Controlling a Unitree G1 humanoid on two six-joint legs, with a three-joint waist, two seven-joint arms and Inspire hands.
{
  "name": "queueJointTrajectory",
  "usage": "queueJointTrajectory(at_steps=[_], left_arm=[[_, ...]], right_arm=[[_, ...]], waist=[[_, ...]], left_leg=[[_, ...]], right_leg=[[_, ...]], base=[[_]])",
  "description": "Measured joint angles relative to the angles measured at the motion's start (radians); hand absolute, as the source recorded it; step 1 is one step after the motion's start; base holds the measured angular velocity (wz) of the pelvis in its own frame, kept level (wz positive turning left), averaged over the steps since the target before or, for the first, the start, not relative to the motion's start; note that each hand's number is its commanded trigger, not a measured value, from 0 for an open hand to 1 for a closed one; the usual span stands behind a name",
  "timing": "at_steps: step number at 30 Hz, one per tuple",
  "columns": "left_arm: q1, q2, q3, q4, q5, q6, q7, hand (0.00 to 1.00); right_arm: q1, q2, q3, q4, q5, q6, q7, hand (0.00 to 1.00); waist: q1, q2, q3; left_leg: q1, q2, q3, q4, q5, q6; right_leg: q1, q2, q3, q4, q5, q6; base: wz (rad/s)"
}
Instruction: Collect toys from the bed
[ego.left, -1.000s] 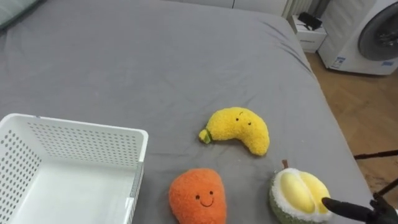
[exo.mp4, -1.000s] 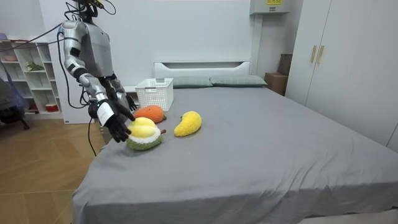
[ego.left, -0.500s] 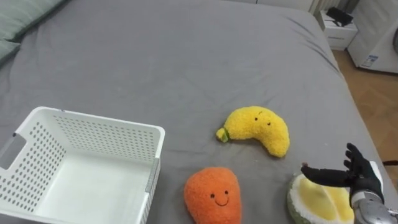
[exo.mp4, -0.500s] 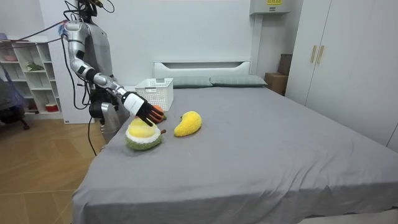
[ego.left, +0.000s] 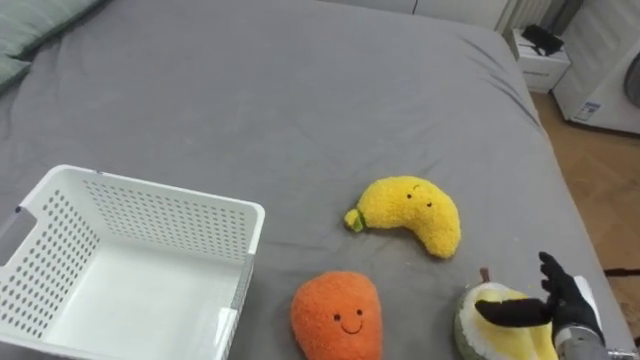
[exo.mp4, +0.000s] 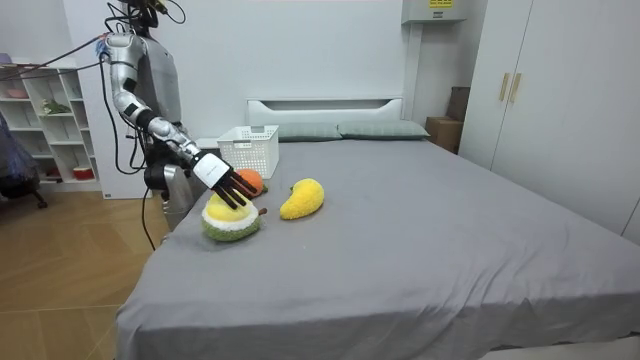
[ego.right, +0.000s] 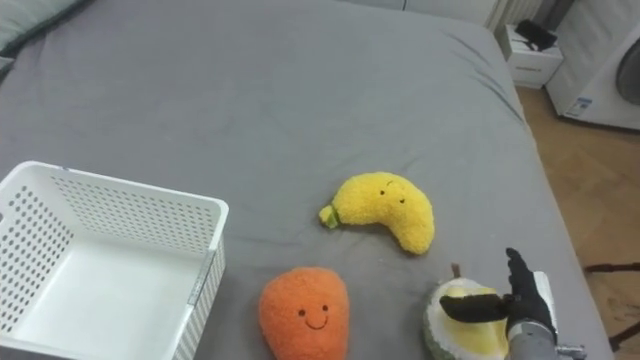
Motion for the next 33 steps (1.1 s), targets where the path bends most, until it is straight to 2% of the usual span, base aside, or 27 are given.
queueJointTrajectory(at_steps=[8,12,19,20,21,22,23,33], left_arm=[[0.005,0.009,0.001,-0.004,0.032,0.022,0.000,0.00],[0.006,0.009,0.001,-0.002,0.053,0.036,0.000,0.00],[0.001,0.009,-0.001,-0.004,0.064,0.038,0.002,0.00],[0.002,0.009,-0.001,-0.004,0.065,0.038,0.002,0.00],[0.001,0.008,-0.001,-0.004,0.076,0.038,0.002,0.00],[-0.001,0.008,-0.001,-0.004,0.082,0.038,0.002,0.00],[-0.001,0.008,-0.001,-0.004,0.082,0.038,0.002,0.00],[-0.023,0.009,-0.003,-0.001,0.078,0.043,0.002,0.00]], right_arm=[[0.009,-0.001,-0.008,0.130,-0.101,0.002,0.022,0.00],[0.009,-0.006,-0.009,0.184,-0.139,0.002,0.037,0.00],[0.006,-0.009,-0.008,0.224,-0.182,-0.006,0.045,0.00],[0.006,-0.010,-0.008,0.225,-0.182,-0.006,0.045,0.28],[0.006,-0.010,-0.008,0.225,-0.183,-0.006,0.045,0.82],[0.006,-0.010,-0.007,0.225,-0.194,-0.006,0.046,0.96],[0.006,-0.010,-0.006,0.225,-0.201,-0.006,0.047,1.00],[0.000,-0.010,-0.006,0.224,-0.245,0.015,0.027,1.00]], waist=[[0.003,0.002,0.0004],[0.017,0.007,-0.0015],[0.026,0.008,-0.0022],[0.026,0.008,-0.0022],[0.026,0.008,-0.0021],[0.027,0.008,-0.0020],[0.027,0.008,-0.0020],[0.027,0.001,0.0007]], left_leg=[[0.005,-0.002,-0.013,0.006,-0.001,0.001],[0.006,-0.003,-0.013,0.006,-0.001,0.001],[0.008,-0.007,-0.029,0.005,-0.001,0.001],[0.007,-0.008,-0.030,0.005,-0.001,0.001],[0.007,-0.008,-0.032,0.005,-0.001,0.001],[0.007,-0.008,-0.032,0.005,-0.001,0.001],[0.007,-0.008,-0.032,0.005,-0.001,0.001],[0.001,-0.012,-0.040,0.006,-0.001,0.002]], right_leg=[[0.015,-0.001,-0.006,0.000,0.000,0.001],[0.010,-0.002,-0.004,-0.003,0.000,0.001],[0.023,-0.003,-0.020,-0.017,0.000,0.001],[0.024,-0.003,-0.021,-0.018,0.000,0.001],[0.024,-0.004,-0.023,-0.018,0.000,0.001],[0.024,-0.004,-0.024,-0.020,0.000,0.002],[0.024,-0.004,-0.024,-0.020,0.000,0.002],[0.022,-0.006,-0.034,-0.020,-0.001,0.003]], base=[[0.05],[0.00],[0.06],[0.08],[0.04],[0.00],[0.00],[0.01]])
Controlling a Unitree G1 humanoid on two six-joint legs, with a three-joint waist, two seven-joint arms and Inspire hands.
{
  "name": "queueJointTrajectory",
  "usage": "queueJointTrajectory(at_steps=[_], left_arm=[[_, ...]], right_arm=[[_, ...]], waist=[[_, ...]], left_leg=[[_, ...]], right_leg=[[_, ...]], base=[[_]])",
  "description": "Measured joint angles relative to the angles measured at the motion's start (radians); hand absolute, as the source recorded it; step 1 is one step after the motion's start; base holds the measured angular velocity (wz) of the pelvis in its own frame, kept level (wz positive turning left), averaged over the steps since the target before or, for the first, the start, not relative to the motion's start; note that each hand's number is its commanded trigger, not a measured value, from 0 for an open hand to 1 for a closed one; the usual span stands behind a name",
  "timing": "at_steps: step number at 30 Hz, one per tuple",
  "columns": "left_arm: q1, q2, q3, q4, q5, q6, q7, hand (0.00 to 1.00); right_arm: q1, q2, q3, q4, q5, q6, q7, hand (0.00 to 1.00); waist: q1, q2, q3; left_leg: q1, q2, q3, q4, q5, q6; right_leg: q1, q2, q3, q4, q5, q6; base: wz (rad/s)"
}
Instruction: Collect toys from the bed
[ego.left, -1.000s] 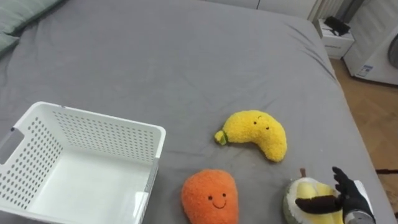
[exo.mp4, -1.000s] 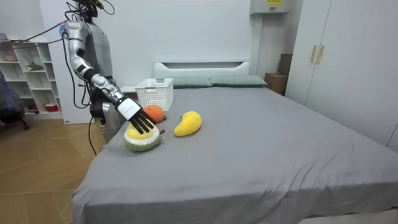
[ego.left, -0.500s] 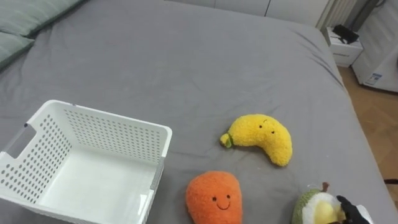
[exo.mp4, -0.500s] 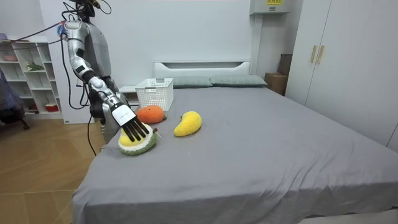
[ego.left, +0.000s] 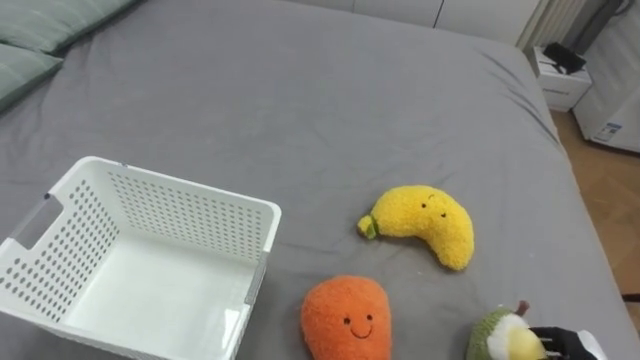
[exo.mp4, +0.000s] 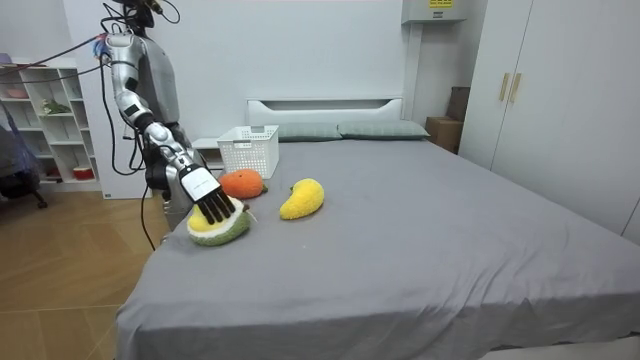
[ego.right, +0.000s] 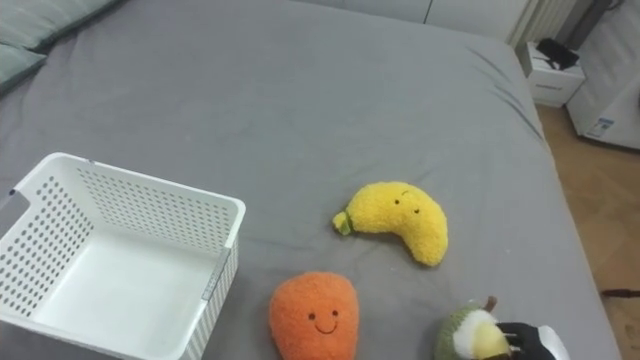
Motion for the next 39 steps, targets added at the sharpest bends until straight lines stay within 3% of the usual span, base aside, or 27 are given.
queueJointTrajectory(at_steps=[8,23,29,31,39], left_arm=[[-0.019,0.000,0.001,0.025,0.003,0.000,0.019,0.00],[-0.020,0.000,0.005,0.038,0.003,-0.023,0.016,0.00],[-0.025,0.003,0.021,0.022,0.003,-0.033,0.015,0.00],[-0.025,0.005,0.022,0.018,0.004,-0.050,0.015,0.00],[-0.033,-0.006,0.020,0.016,-0.007,-0.050,0.034,0.00]], right_arm=[[0.000,0.029,0.000,0.021,-0.005,-0.001,-0.015,1.00],[0.002,0.028,-0.003,0.034,0.061,-0.012,-0.007,1.00],[0.011,0.028,-0.005,-0.164,0.086,0.000,0.032,1.00],[0.010,0.028,-0.007,-0.281,0.088,-0.004,0.032,1.00],[0.007,0.006,-0.011,-0.592,0.199,-0.019,0.031,1.00]], waist=[[0.001,0.002,-0.0008],[0.001,0.007,-0.0007],[-0.007,0.004,-0.0017],[-0.006,0.005,-0.0020],[-0.002,0.002,-0.0002]], left_leg=[[-0.005,0.000,-0.005,-0.001,0.000,0.000],[-0.013,-0.002,-0.017,0.022,-0.003,0.005],[-0.023,-0.001,-0.006,0.031,-0.002,0.006],[-0.029,0.000,0.001,0.029,-0.002,0.007],[-0.025,-0.001,0.007,0.007,-0.001,0.009]], right_leg=[[0.001,0.000,-0.006,0.003,0.001,0.000],[0.001,-0.003,-0.013,0.022,0.003,0.003],[-0.009,-0.004,-0.005,0.023,0.003,0.003],[-0.016,-0.005,-0.001,0.021,0.003,0.005],[-0.022,-0.005,0.000,0.020,0.005,0.007]], base=[[0.00],[0.03],[-0.04],[-0.07],[-0.01]])
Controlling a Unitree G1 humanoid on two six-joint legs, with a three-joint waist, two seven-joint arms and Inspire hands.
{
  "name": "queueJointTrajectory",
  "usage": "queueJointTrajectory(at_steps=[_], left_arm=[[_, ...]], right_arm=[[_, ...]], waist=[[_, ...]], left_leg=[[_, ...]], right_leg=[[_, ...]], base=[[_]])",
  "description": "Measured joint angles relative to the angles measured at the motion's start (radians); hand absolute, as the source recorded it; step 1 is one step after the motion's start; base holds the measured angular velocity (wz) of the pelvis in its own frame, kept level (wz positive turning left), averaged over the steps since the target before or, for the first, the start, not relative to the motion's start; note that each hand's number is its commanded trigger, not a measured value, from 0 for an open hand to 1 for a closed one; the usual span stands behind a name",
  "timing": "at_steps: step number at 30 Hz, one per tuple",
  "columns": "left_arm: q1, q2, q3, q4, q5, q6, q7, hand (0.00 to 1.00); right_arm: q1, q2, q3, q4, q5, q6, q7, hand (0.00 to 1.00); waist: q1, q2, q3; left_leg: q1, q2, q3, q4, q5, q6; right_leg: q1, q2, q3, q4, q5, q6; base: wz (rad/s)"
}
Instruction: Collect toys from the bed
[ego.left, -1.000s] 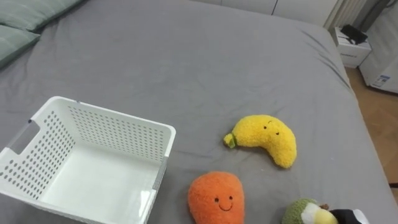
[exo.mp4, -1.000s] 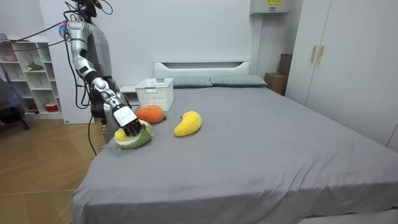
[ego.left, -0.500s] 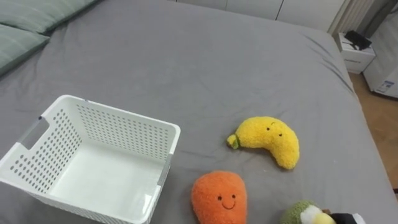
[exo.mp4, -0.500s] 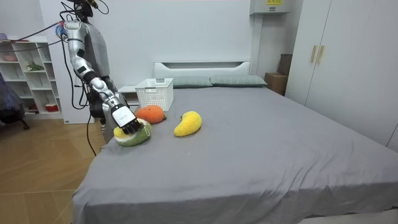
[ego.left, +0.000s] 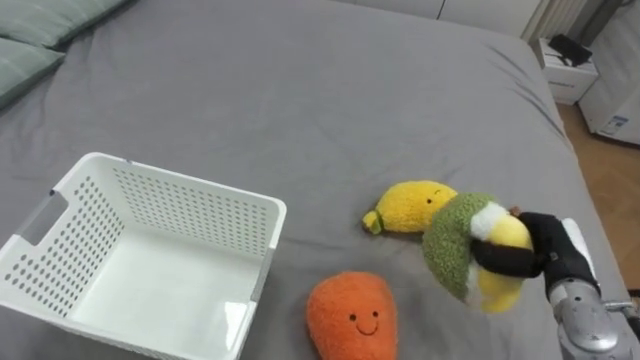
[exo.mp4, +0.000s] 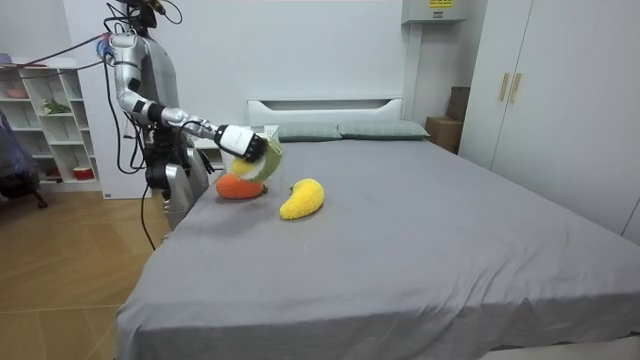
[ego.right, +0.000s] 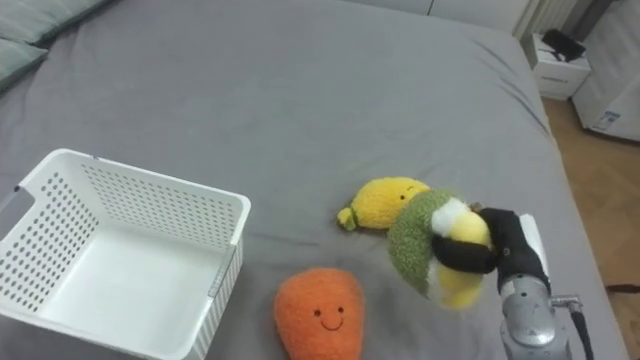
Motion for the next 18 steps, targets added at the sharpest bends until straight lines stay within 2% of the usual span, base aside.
queueJointTrajectory(at_steps=[3,5,10,13,18], left_arm=[[0.002,-0.007,0.001,-0.005,0.000,0.001,0.005,0.00],[0.006,-0.014,0.001,-0.006,0.000,0.001,0.008,0.00],[-0.001,-0.036,-0.003,-0.027,0.001,-0.001,0.026,0.00],[-0.009,-0.031,-0.023,-0.017,0.001,-0.002,0.024,0.00],[-0.013,-0.026,-0.063,0.023,0.001,0.004,0.018,0.00]], right_arm=[[-0.001,-0.002,0.002,-0.073,0.029,0.005,0.000,1.00],[-0.001,-0.002,0.003,-0.129,0.059,0.007,0.003,1.00],[-0.004,-0.002,0.012,-0.262,0.071,0.007,0.018,1.00],[-0.026,-0.001,0.022,-0.278,0.072,0.007,0.034,1.00],[-0.116,-0.002,0.112,-0.280,0.073,0.009,0.059,1.00]], waist=[[0.006,0.002,0.0029],[0.006,0.011,0.0077],[0.019,0.022,0.0011],[0.027,0.021,0.0002],[0.032,0.019,-0.0002]], left_leg=[[0.008,0.000,0.005,-0.011,0.001,0.000],[0.013,0.000,0.009,-0.013,0.002,0.001],[0.008,0.000,0.015,-0.014,0.002,0.001],[0.011,0.000,0.012,-0.014,0.003,0.001],[0.010,-0.001,0.003,-0.009,0.004,0.002]], right_leg=[[0.000,0.000,0.005,0.001,0.000,0.000],[0.001,-0.001,0.009,0.001,0.000,0.000],[-0.007,-0.001,0.014,0.003,0.000,0.001],[-0.001,0.000,0.010,0.003,0.001,0.001],[0.002,-0.002,-0.001,0.005,0.001,0.001]], base=[[-0.05],[-0.07],[-0.03],[0.03],[0.04]])
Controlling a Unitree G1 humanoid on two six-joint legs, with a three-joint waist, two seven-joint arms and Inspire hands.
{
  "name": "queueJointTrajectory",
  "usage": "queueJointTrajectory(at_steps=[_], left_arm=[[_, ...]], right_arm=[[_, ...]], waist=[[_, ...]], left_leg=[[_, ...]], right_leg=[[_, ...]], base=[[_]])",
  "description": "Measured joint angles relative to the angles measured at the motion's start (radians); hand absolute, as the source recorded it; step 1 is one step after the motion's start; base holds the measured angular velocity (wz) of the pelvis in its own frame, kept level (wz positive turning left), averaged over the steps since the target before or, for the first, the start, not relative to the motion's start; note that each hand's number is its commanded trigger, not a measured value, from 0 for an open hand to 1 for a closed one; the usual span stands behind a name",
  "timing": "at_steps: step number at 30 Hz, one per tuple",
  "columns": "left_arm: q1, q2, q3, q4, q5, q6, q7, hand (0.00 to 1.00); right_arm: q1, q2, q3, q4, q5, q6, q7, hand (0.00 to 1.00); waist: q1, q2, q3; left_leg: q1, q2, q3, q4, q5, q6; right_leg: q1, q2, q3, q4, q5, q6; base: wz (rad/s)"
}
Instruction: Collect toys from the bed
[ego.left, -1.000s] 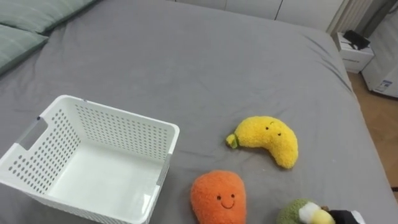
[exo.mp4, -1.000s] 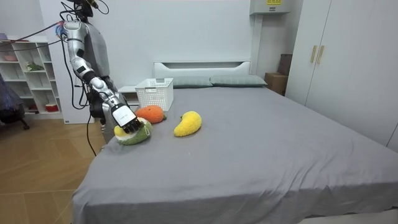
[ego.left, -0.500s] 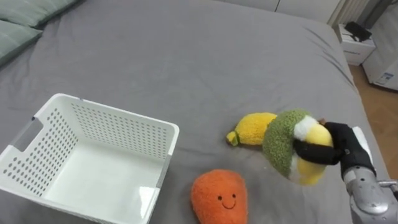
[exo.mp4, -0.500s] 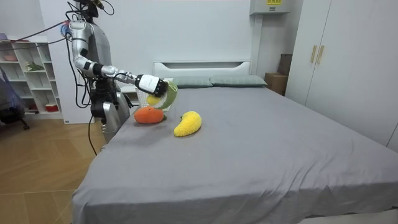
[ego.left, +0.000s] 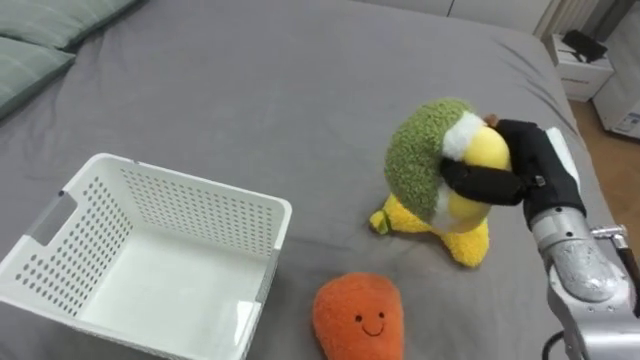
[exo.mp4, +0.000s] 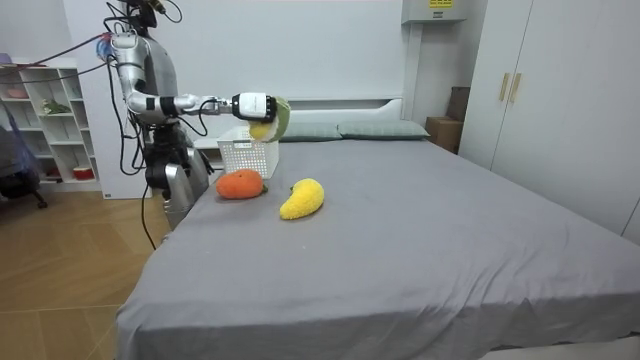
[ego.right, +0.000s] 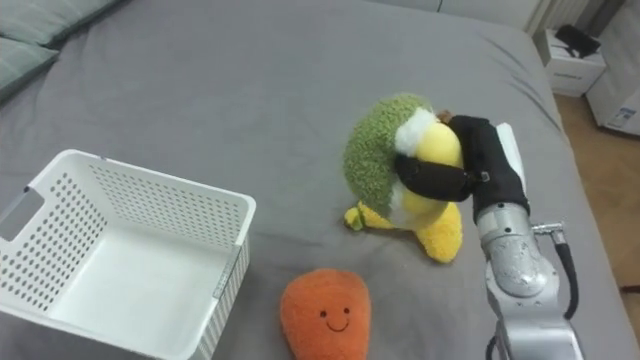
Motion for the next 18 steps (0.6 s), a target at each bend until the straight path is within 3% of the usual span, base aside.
queueJointTrajectory(at_steps=[7,10,16,18], left_arm=[[-0.009,0.002,-0.016,0.017,0.005,0.027,-0.018,0.00],[-0.025,-0.002,-0.016,0.008,0.057,0.041,-0.042,0.00],[-0.030,-0.001,-0.015,-0.007,0.059,0.048,-0.060,0.00],[-0.036,-0.002,-0.020,-0.007,0.057,0.048,-0.061,0.00]], right_arm=[[-0.078,0.009,0.087,-0.037,-0.024,0.032,0.056,1.00],[-0.103,0.023,0.108,-0.050,-0.081,0.040,0.080,1.00],[-0.111,0.040,0.145,-0.108,-0.096,0.063,0.123,1.00],[-0.118,0.045,0.170,-0.110,-0.092,0.063,0.123,1.00]], waist=[[0.047,-0.007,-0.0044],[0.086,-0.013,-0.0028],[0.111,-0.024,0.0073],[0.130,-0.031,0.0060]], left_leg=[[-0.012,-0.002,-0.017,0.007,0.001,0.000],[-0.017,-0.003,-0.024,0.012,0.000,0.000],[-0.040,-0.009,-0.056,0.027,0.001,0.001],[-0.051,-0.011,-0.059,0.030,0.003,0.001]], right_leg=[[-0.001,0.000,-0.012,0.000,0.000,0.000],[-0.002,-0.001,-0.021,-0.001,0.000,0.000],[-0.004,-0.005,-0.057,-0.004,0.000,0.000],[-0.014,-0.006,-0.059,-0.004,0.000,0.000]], base=[[0.07],[0.07],[0.15],[0.06]])
